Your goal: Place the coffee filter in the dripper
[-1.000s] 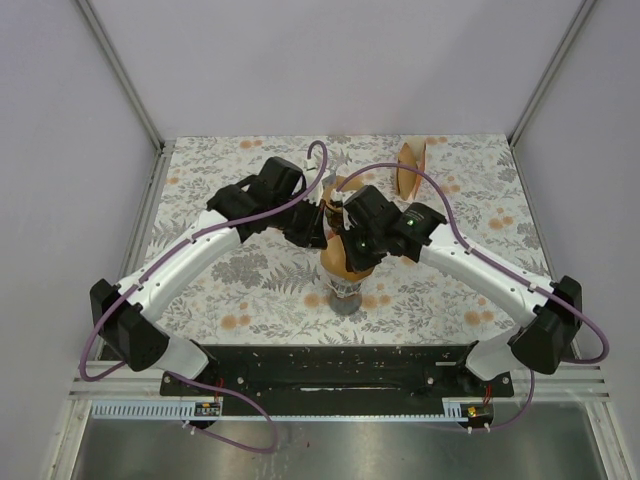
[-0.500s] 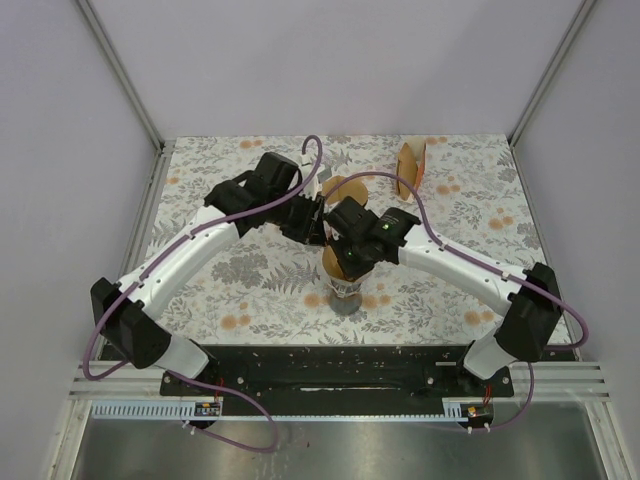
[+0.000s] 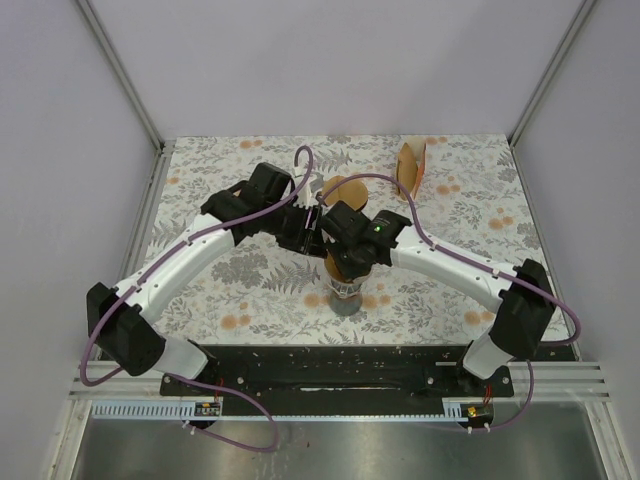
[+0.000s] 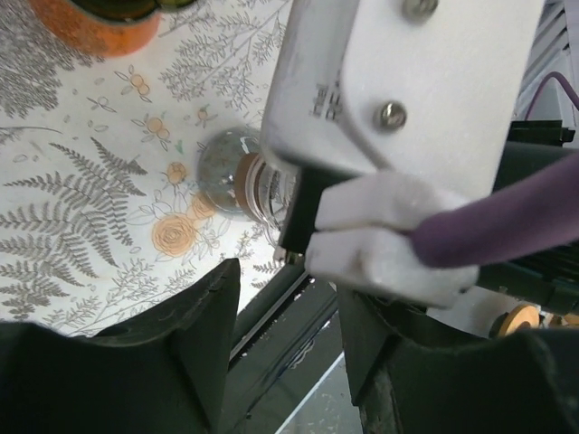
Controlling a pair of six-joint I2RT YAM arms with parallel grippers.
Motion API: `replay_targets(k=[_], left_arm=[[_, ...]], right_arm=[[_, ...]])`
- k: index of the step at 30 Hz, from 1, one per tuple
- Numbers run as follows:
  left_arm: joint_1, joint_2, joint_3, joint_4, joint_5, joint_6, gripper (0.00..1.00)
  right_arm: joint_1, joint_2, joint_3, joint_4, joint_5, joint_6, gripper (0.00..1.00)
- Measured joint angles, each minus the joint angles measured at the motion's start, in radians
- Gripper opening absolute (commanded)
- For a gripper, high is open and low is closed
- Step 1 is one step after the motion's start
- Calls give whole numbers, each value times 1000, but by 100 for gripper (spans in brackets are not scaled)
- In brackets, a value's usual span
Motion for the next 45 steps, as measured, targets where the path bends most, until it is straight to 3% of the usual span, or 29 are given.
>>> replay_targets(k=[26,32,45], left_arm=[[3,-23,-48,32,20,-80,48],[13,-44,-117,115,69,-161,47],[4,-43,-135,167,121,-218,12]], right_arm=[[4,10,4,1,13,14,0],[4,7,1,1,13,16,0],[4,6,3,1,10,20,0]])
